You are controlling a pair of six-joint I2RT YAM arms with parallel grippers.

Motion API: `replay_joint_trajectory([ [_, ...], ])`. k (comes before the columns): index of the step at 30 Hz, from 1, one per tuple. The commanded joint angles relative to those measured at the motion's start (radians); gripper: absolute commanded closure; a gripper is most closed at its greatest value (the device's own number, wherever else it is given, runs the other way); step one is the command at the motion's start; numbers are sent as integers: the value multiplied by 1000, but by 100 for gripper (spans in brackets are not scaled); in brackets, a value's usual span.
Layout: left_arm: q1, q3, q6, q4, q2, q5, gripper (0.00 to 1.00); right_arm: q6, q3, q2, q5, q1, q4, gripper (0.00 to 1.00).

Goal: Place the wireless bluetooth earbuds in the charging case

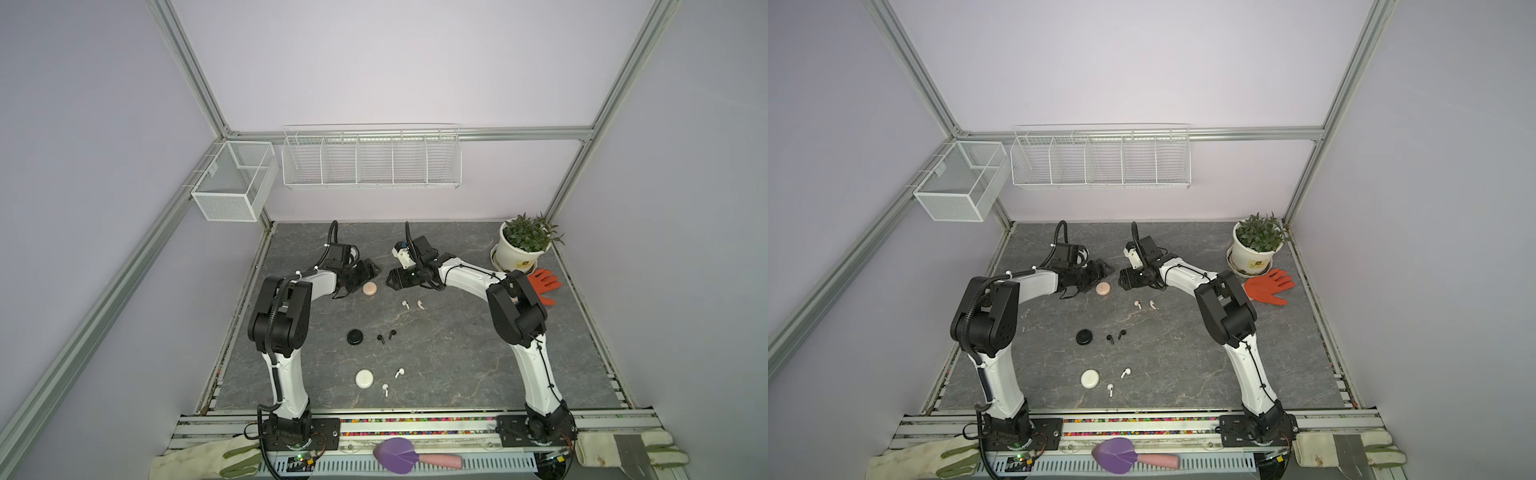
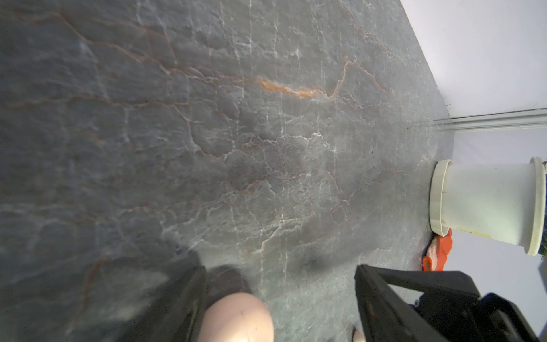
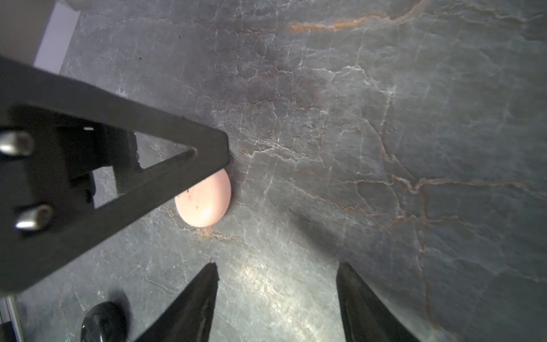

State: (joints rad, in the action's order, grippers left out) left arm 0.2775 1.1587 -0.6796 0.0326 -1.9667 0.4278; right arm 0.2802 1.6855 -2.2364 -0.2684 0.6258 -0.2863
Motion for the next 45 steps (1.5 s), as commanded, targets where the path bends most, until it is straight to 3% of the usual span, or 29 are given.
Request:
replay_joint_trajectory([
  [1,23,-54,-29,43,21,3,21,-34,-31,58,-32,-4,24,32],
  [9,30,-133,-6,84,134,-32,21,-275,-154,147,-63,13,142,25],
  [14,13,-198,24,143,256,-50,21,-552,-186,170,-68,52,139,21],
  [19,-32,-273,44,176,362,-36,21,-937,-88,119,-122,68,-90,20],
  [21,-51,-306,40,175,398,-28,21,-1019,-15,74,-111,66,-178,20],
  [30,-88,-361,35,188,463,-28,21,-950,276,-102,-128,70,-354,19],
  [38,-103,-369,41,197,477,-31,18,-948,460,-232,-54,88,-452,14],
  [45,-109,-377,42,207,489,-38,14,-956,629,-341,-21,101,-548,18],
])
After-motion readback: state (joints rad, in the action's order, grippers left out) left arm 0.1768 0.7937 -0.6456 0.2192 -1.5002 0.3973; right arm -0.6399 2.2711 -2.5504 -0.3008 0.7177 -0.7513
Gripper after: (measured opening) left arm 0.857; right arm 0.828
